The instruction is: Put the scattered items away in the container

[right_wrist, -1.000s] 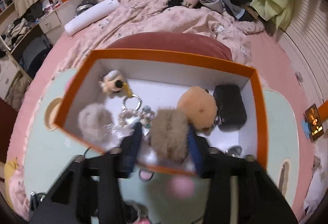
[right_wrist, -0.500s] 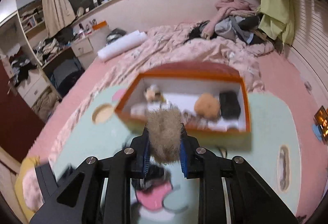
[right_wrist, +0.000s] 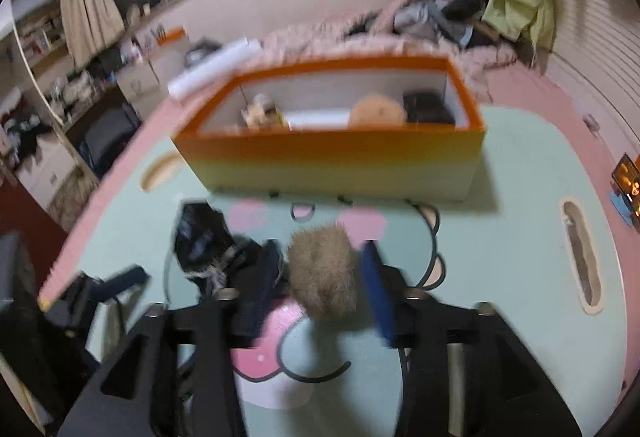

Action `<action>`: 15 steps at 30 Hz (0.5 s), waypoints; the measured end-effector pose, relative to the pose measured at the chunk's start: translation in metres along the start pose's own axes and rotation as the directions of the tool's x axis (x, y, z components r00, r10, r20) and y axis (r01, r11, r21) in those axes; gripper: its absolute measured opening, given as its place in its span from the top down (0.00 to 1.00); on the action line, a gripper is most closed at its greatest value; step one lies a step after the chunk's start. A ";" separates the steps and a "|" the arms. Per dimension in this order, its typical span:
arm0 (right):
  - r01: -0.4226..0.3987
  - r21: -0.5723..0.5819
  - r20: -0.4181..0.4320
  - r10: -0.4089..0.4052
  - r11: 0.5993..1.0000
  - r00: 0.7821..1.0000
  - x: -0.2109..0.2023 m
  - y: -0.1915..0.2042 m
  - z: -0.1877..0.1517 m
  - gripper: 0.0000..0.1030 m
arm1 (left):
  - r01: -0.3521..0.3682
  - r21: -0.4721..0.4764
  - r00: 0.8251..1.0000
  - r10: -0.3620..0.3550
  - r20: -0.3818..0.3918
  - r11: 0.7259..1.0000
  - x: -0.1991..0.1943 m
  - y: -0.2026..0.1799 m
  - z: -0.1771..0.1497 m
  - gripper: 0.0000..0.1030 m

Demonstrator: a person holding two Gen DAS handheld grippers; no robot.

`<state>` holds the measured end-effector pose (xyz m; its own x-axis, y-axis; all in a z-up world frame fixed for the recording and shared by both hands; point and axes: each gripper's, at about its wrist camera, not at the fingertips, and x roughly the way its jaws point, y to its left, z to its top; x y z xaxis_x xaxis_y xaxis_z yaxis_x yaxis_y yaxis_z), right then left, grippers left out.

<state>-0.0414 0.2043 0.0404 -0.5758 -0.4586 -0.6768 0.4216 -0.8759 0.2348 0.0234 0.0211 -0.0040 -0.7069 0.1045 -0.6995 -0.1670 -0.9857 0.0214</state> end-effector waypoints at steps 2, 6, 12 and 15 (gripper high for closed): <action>0.025 0.013 0.083 -0.026 1.000 0.996 -0.019 -0.001 -0.006 0.12 | 0.000 0.000 1.000 0.000 0.000 1.000 0.000 0.000 0.000 0.00; 0.053 -0.031 0.056 -0.051 0.998 0.997 -0.028 -0.002 -0.022 0.12 | 0.000 0.000 1.000 0.000 0.000 1.000 0.000 0.000 0.000 0.00; 0.041 -0.088 -0.060 -0.047 0.995 0.997 -0.009 0.004 -0.053 0.12 | -0.001 0.002 1.000 0.001 0.002 1.000 -0.001 -0.001 0.000 0.00; 0.058 -0.067 -0.052 -0.062 0.996 0.997 -0.007 -0.001 -0.053 0.11 | -0.001 0.002 1.000 0.001 0.002 1.000 -0.002 -0.001 0.000 0.00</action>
<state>-0.0003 0.2161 0.0085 -0.5633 -0.3951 -0.7256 0.4333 -0.8891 0.1478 0.0249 0.0221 -0.0029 -0.7085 0.1036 -0.6981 -0.1675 -0.9856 0.0237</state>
